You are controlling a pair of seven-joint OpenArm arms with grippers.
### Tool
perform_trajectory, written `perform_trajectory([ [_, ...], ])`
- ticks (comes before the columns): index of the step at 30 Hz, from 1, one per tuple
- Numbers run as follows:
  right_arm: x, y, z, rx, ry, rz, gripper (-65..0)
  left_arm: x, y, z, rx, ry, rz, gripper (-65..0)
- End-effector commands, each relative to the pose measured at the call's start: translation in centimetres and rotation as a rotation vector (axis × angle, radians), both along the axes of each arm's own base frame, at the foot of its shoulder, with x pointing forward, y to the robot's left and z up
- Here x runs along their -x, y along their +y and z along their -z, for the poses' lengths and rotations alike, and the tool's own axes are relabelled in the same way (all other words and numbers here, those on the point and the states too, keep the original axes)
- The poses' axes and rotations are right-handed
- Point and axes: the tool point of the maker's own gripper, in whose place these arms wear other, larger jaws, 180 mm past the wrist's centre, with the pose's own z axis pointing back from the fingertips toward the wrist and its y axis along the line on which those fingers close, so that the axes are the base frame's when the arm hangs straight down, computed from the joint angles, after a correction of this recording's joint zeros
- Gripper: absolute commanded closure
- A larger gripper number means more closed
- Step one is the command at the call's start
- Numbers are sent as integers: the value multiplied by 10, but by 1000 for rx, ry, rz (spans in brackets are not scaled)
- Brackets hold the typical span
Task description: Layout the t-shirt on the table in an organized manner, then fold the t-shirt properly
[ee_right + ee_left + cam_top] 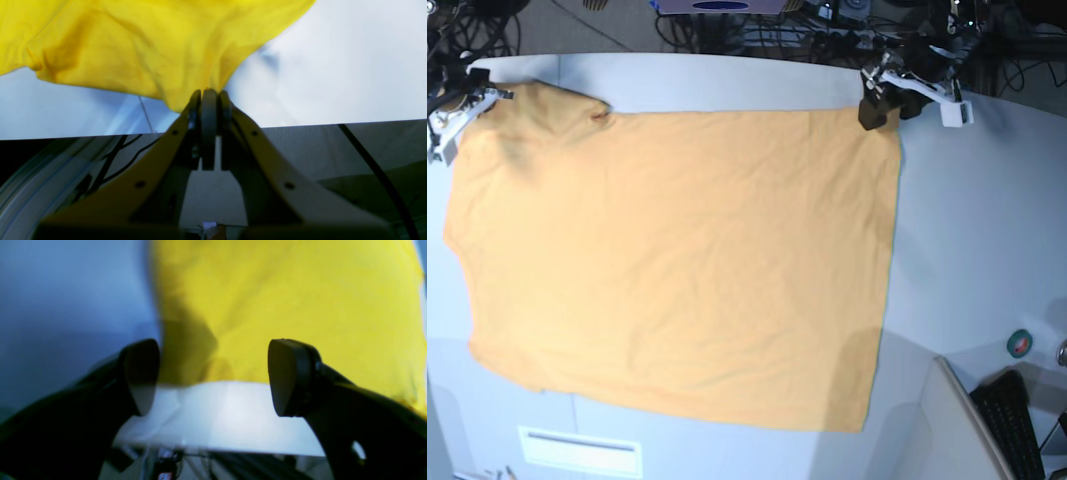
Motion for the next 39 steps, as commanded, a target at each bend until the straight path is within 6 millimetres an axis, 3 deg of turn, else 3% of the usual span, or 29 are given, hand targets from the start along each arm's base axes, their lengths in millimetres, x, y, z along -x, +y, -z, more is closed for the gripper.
perform_trajectory([
  [1,-5,-6,-6,18,-19,-7,0,13,-1,5,-12,50,36,-484],
  [5,-5,-6,-6,18,-19,-7,0,32,-7,2,-2,61,81,-484],
  [9,-5,-6,-6,18,-19,-9,0,38,-11,-1,8,56,129,-482],
  [12,-5,-6,-6,18,-19,-9,0,44,-22,2,36,98,192,-438],
  [15,-5,-6,-6,18,-19,-9,0,36,-26,4,47,106,211,-400],
  [19,-5,-6,-6,18,-19,-9,0,27,-32,6,67,92,189,-402],
  [25,-4,-6,-6,18,-17,-9,0,36,-32,19,184,109,75,-402],
  [33,-4,-7,-6,21,-17,-10,0,40,-14,19,255,97,-31,-403],
  [39,-5,-8,-6,24,-17,-11,0,42,27,12,203,65,-146,-403],
])
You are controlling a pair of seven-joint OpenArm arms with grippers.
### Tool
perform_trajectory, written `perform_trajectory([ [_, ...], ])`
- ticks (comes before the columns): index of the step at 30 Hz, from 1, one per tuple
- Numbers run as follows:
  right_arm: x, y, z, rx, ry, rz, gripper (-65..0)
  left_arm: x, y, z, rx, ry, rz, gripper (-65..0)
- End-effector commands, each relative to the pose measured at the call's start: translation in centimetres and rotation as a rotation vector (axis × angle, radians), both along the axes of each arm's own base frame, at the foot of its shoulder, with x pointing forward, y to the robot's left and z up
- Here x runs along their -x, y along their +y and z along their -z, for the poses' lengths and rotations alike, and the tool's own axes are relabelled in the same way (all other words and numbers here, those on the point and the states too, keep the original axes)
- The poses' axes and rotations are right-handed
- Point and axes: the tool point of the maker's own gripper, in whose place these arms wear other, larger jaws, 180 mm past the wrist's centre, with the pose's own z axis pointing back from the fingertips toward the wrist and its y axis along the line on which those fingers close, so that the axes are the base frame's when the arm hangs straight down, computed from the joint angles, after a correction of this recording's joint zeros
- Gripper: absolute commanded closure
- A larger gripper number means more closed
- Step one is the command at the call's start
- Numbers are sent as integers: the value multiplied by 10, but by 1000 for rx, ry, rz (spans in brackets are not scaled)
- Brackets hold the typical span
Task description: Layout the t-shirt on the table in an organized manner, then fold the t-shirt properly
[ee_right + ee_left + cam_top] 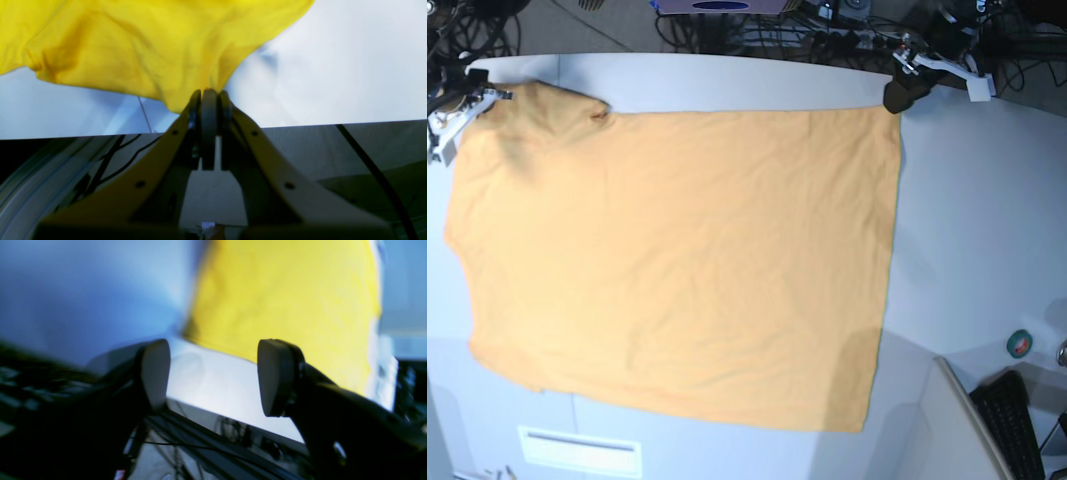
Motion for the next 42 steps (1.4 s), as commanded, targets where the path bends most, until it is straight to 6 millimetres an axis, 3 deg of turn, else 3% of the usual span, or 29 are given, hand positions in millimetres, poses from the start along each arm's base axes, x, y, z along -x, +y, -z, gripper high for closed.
perform_trajectory([
  [1,-4,-7,-6,19,-18,-7,0,13,3,8,-19,65,7,-403],
  [14,-4,-6,-6,18,-19,-7,0,5,-7,22,24,73,-20,-403],
  [19,-4,-6,-5,17,-18,-6,0,-3,-24,24,46,68,25,-403],
  [32,-4,-7,-6,18,-18,-6,0,-6,-26,24,49,62,30,-397],
  [37,-9,-6,-6,15,-29,-4,0,-17,-50,25,76,54,102,-397],
  [42,-9,-6,-6,15,-29,-4,0,-16,-53,26,80,57,109,-395],
])
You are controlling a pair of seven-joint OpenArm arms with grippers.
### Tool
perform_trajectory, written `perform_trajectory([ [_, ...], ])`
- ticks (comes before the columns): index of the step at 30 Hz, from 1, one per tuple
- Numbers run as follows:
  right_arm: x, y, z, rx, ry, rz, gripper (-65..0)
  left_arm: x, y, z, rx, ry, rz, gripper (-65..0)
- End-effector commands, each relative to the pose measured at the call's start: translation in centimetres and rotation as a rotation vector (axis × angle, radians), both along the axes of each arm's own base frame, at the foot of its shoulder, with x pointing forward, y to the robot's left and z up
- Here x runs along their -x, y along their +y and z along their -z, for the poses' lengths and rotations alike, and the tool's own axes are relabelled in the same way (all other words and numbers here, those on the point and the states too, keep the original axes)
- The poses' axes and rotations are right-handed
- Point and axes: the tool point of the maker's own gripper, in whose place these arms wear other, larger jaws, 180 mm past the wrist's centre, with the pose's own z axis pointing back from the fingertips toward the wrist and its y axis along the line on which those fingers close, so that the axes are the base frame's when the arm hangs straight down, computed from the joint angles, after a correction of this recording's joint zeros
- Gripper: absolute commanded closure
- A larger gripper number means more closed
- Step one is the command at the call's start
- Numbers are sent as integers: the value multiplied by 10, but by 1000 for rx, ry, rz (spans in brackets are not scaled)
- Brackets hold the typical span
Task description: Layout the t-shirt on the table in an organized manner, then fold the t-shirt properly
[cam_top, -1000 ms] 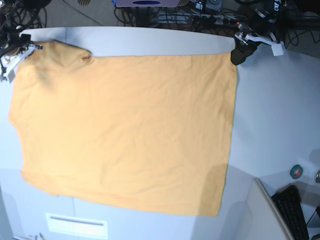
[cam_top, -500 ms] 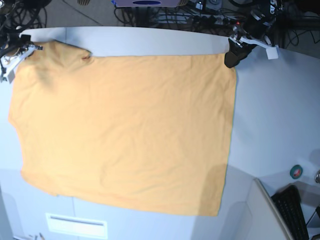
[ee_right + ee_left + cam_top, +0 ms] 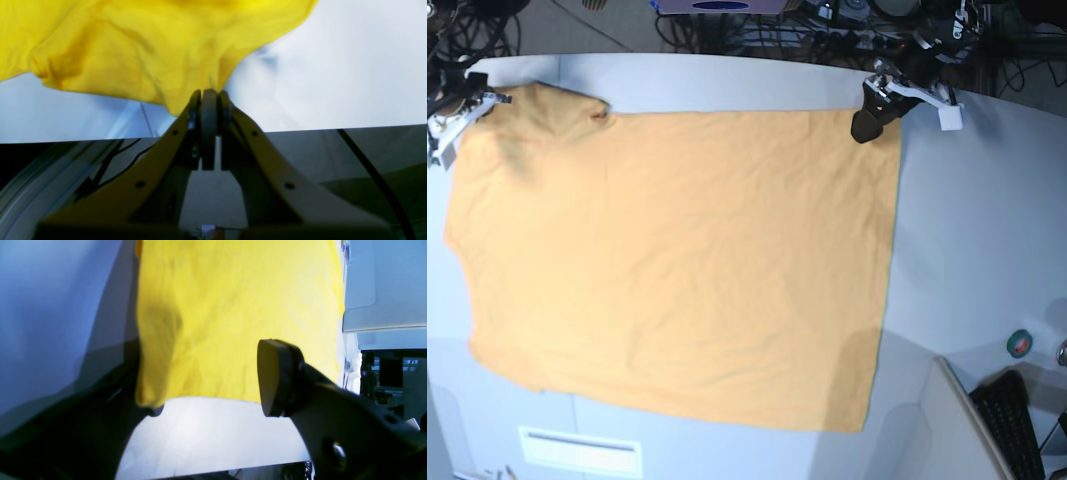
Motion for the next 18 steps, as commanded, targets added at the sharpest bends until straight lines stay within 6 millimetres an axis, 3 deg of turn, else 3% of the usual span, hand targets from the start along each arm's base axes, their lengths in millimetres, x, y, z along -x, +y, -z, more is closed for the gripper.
perform_trajectory([
  [1,-5,-6,-5,16,-19,-5,0,26,-1,19,-29,124,47,-395],
  [4,-5,-5,-5,14,-19,-4,0,27,-1,18,-32,123,48,-369],
  [9,-5,-5,-5,14,-20,-4,0,29,4,18,-43,127,50,-165],
  [15,-8,-6,-7,15,-30,2,0,25,5,16,-44,119,50,-16],
  [18,-9,-7,-7,17,-33,4,0,25,5,16,-46,119,51,0],
])
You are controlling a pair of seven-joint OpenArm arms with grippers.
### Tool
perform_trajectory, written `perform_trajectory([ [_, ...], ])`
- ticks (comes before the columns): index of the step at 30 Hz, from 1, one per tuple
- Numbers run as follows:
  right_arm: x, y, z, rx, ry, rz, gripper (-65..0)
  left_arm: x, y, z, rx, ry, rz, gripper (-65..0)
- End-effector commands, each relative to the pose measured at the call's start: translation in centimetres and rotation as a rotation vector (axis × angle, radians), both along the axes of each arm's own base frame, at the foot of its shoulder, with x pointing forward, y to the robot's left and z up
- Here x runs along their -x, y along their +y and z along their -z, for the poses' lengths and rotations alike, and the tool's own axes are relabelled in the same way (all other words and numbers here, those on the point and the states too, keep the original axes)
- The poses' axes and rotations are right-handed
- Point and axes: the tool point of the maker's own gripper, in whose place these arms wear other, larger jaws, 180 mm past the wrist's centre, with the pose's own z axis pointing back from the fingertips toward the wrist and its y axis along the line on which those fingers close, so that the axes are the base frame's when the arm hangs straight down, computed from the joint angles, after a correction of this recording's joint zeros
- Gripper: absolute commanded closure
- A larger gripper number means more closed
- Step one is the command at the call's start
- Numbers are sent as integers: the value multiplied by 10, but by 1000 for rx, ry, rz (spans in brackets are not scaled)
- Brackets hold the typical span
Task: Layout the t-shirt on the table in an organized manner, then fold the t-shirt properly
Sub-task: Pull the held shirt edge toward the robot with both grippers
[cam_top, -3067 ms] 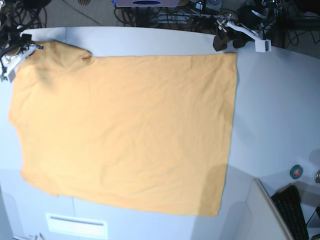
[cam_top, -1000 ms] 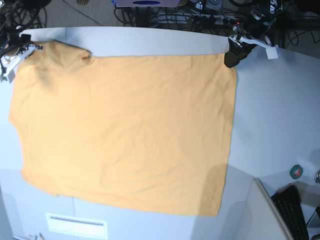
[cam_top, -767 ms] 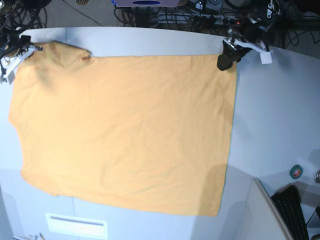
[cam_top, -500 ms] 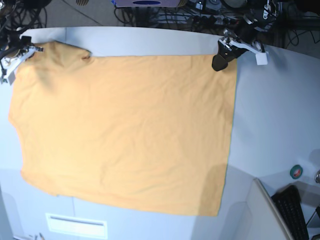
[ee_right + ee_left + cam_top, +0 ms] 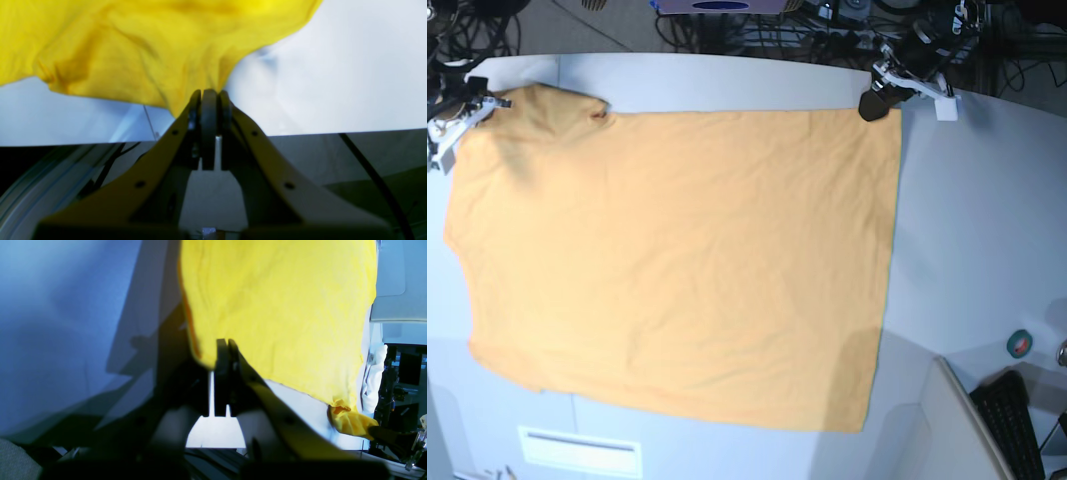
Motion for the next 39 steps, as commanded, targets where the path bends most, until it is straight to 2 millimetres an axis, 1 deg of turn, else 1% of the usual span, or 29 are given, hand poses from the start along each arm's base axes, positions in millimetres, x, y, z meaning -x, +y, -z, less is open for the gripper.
perform_trajectory([
  [1,-4,-6,-6,17,-20,-1,0,10,2,5,-19,46,27,0],
  [5,-4,-7,-7,20,-23,-1,0,9,3,4,-23,42,30,0],
  [7,-5,-6,-7,17,-24,0,0,4,5,-6,-41,15,46,0],
  [8,-5,-6,-7,17,-25,-1,0,6,5,-10,-51,9,53,0],
  [11,-10,-5,-13,26,-48,-10,0,-4,9,-28,-93,-26,55,0],
  [14,-28,-4,-20,27,-89,-16,0,-15,17,-37,-127,-26,19,0],
  [15,-37,-3,-22,25,-107,-18,0,-20,17,-40,-133,-35,14,0],
  [17,-54,-3,-29,24,-144,-19,0,-26,20,-43,-163,-33,13,0],
  [18,-64,-2,-33,24,-166,-20,0,-37,21,-48,-192,-45,23,0],
  [22,-99,-3,-52,23,-235,-23,0,-62,22,-61,-301,-87,69,0],
  [24,-112,-3,-60,22,-255,-24,0,-75,23,-67,-317,-113,70,0],
  [26,-126,-4,-64,10,-270,-16,0,-88,28,-72,-329,-129,57,0],
  [28,-139,-5,-60,-16,-272,4,0,-102,29,-77,-332,-150,45,0],
  [31,-156,-8,-55,-52,-267,32,0,-121,16,-85,-331,-189,95,0],
  [32,-164,-11,-55,-56,-276,40,0,-129,7,-88,-324,-206,117,0],
  [34,-179,-7,-55,-60,-300,21,0,-140,-1,-91,-317,-221,127,0],
  [36,-192,-6,-55,-48,-317,-7,0,-151,0,-89,-319,-204,97,0],
  [37,-197,-5,-52,-50,-315,-13,0,-158,0,-89,-319,-198,83,0],
  [39,-206,-4,-47,-60,-313,16,0,-170,-3,-92,-316,-205,76,0],
])
